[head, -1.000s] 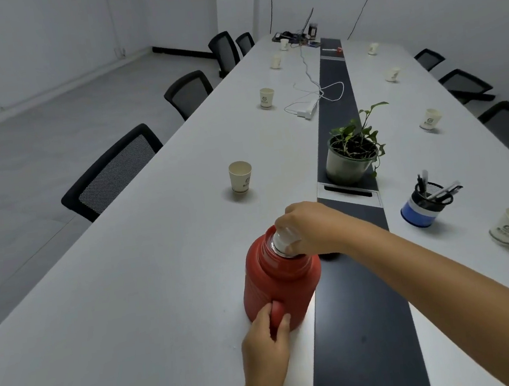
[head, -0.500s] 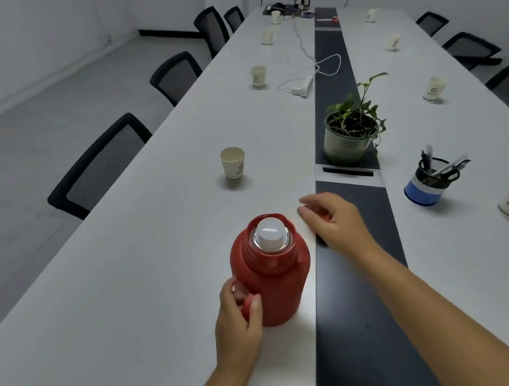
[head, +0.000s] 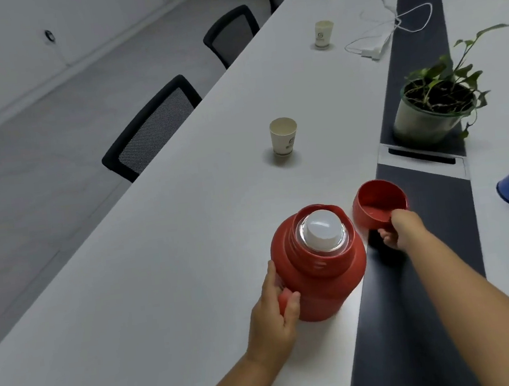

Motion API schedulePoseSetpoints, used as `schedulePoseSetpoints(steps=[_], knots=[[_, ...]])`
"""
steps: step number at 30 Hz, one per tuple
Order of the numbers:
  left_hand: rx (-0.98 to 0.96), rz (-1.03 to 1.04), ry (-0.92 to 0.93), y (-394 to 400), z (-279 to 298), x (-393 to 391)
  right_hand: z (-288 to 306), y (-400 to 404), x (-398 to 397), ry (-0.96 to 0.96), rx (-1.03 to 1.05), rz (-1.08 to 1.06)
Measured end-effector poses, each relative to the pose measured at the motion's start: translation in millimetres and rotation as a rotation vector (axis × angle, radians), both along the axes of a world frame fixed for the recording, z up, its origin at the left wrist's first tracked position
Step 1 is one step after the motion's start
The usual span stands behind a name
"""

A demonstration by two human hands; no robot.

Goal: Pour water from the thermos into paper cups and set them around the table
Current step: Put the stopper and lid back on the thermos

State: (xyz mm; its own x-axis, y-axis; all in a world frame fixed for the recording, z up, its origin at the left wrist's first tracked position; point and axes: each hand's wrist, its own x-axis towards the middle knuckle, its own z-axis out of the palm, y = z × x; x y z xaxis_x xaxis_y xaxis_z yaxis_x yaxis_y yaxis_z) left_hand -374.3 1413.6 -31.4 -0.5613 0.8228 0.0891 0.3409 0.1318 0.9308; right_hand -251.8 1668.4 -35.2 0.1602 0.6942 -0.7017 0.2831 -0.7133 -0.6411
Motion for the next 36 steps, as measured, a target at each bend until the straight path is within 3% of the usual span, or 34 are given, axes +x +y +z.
schedulePoseSetpoints(steps=[4,10,14,18,24,30,33,36], knots=[[0.003,-0.019,0.024,0.6,-0.2,-2.4,21.1,-25.6,-1.1,0.137,0.161,0.079],[-0.004,0.011,0.052,-1.0,18.7,-0.8,84.9,-83.8,9.1,0.131,0.596,0.402],[0.073,0.078,0.084,9.3,58.1,-10.5,106.8,-110.2,0.4,0.041,0.902,0.531],[0.058,-0.116,0.031,39.5,104.3,-22.6,104.6,-124.1,-3.0,-0.095,1.061,0.716],[-0.099,-0.301,0.075,54.5,108.6,-29.7,99.4,-126.5,11.6,-0.213,0.942,1.105],[-0.080,-0.385,-0.014,34.9,97.2,-34.3,121.7,-124.6,19.4,-0.093,0.884,1.134],[-0.080,-0.371,0.020,15.9,89.2,-38.2,141.8,-119.3,9.0,-0.105,0.862,1.240],[-0.135,-0.230,0.019,-2.7,66.0,-40.6,156.5,-111.2,-13.6,-0.267,0.793,1.450]])
